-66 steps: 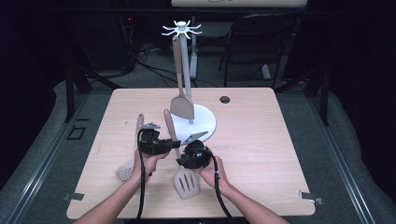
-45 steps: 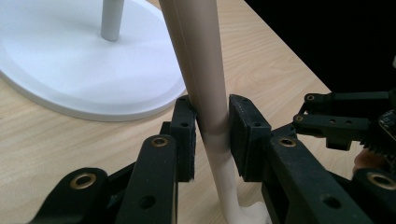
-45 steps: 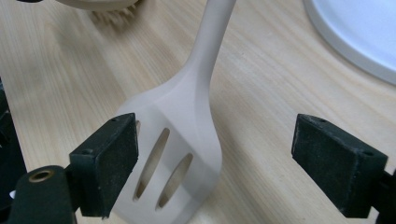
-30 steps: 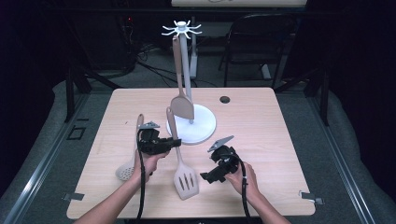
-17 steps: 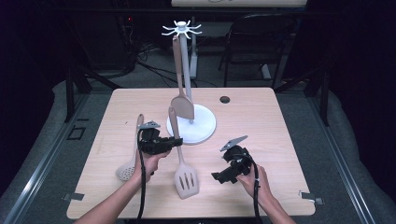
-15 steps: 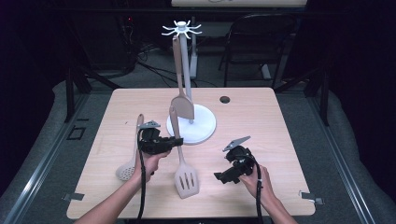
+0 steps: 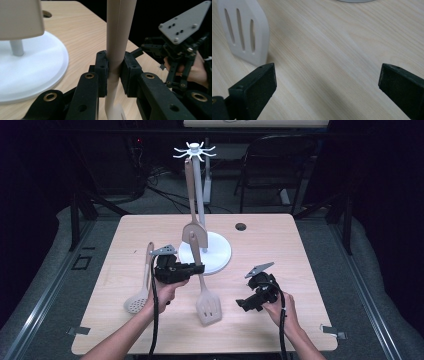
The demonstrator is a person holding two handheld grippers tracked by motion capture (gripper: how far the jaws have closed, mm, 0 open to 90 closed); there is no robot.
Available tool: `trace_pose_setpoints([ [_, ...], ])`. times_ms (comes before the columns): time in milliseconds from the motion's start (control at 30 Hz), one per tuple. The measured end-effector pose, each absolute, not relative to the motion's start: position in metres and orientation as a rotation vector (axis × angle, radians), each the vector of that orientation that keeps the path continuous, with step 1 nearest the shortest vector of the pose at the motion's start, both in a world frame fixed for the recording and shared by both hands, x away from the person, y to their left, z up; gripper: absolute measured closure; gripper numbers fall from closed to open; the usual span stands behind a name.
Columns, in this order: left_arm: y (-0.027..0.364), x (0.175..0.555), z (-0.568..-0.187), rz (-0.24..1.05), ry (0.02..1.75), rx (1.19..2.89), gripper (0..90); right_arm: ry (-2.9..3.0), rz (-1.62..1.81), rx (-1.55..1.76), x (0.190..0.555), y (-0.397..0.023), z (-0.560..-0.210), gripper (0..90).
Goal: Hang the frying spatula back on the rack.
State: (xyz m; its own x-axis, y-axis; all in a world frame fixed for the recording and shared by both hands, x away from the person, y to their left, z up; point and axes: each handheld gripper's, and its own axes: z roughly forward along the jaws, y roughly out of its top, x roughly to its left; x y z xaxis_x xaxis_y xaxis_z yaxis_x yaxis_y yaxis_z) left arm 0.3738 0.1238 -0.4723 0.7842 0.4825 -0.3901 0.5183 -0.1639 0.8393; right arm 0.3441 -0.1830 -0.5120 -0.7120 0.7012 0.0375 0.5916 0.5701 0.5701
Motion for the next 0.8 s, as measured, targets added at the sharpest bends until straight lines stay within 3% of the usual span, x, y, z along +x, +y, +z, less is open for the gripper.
trace_pose_setpoints([
  [800,0.117,0.378,-0.435,0.125,0.680,1.864,77.4,2.572,0.789,1.092,0.353,-0.188,-0.514,2.7],
])
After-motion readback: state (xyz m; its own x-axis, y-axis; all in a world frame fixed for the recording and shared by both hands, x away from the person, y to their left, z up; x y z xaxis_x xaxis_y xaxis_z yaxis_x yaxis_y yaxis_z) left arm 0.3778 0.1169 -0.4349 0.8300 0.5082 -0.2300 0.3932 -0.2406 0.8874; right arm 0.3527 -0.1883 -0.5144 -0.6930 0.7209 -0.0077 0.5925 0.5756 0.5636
